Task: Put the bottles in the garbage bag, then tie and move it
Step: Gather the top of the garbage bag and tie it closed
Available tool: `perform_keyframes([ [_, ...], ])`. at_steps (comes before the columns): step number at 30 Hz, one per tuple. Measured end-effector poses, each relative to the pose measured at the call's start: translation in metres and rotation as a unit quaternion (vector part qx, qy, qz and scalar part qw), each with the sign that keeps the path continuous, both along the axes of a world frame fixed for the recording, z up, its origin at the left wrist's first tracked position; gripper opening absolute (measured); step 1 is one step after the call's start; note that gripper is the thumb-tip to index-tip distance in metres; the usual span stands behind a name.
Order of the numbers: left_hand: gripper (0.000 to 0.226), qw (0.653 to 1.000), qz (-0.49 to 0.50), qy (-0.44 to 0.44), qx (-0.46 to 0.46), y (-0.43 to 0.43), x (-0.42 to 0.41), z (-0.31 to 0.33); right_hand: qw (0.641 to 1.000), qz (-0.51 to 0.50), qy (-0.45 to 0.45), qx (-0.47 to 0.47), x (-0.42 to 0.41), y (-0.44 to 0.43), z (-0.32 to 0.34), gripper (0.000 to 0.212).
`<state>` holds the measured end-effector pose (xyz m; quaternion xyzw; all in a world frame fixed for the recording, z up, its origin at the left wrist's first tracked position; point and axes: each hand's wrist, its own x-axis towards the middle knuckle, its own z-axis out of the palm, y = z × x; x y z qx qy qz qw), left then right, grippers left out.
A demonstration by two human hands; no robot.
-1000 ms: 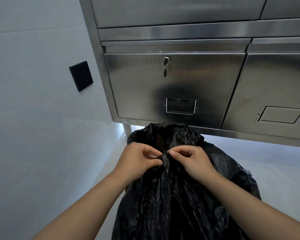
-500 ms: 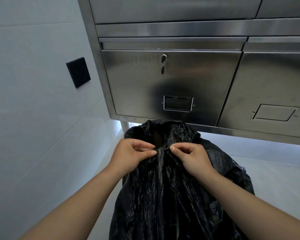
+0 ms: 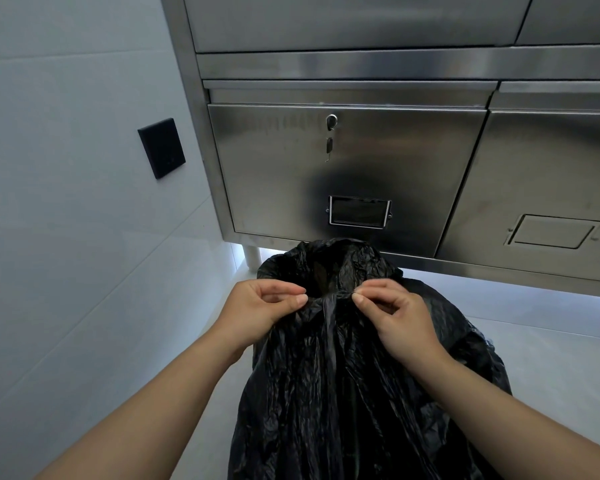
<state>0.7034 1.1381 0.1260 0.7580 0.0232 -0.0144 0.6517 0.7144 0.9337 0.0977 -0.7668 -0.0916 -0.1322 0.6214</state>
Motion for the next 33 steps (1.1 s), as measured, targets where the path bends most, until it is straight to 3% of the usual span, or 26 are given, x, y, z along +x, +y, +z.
perform_keyframes([
  [3,0.013,0.998,-0.026,-0.041,0.034,-0.004,0.001,0.005,0.999,-0.016,-0.022,-0.043,0.003,0.002,0.003,0.024],
  [7,0.017,0.994,-0.062,-0.07,0.065,-0.014,0.001,0.008,0.997,0.036,0.063,0.006,0.006,0.006,0.004,0.016],
  [12,0.017,0.989,-0.072,-0.068,0.108,-0.016,-0.003,-0.001,0.987,0.052,0.143,0.046,0.005,0.009,-0.004,0.017],
  [18,0.015,0.959,-0.141,-0.03,0.244,-0.008,-0.002,-0.012,0.98,0.089,0.167,0.056,0.007,0.005,-0.002,0.02],
  [25,0.003,0.982,-0.098,-0.02,0.157,-0.011,-0.002,-0.015,0.978,0.103,0.174,0.052,0.006,0.003,0.001,0.011],
  [33,0.009,0.999,-0.021,-0.004,0.049,-0.018,-0.003,-0.011,0.983,0.075,0.149,0.079,0.006,0.003,0.005,0.015],
])
